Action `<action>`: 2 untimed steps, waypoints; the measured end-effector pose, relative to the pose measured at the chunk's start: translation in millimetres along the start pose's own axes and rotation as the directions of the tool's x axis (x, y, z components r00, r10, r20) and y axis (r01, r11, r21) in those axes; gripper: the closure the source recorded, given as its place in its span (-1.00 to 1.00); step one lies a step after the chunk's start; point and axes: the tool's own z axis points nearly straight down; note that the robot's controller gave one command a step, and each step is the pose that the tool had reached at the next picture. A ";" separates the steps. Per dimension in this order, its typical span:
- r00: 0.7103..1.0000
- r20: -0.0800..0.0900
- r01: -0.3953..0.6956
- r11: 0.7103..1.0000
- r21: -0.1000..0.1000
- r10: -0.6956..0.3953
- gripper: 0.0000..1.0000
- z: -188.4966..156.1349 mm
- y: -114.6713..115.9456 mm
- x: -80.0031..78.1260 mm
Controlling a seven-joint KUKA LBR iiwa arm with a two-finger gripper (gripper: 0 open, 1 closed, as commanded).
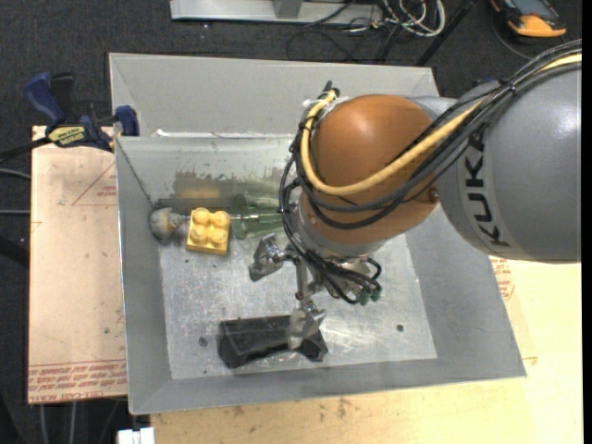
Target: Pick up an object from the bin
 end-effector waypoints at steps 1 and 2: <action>1.000 0.000 0.000 1.000 0.000 0.000 -1.00 0.0 0.0 0.0; 1.000 0.006 -0.020 1.000 0.001 0.020 -1.00 51.3 -24.4 -5.2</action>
Offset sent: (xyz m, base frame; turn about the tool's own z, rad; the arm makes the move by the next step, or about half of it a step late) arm 0.0248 -0.0395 -0.0996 0.0368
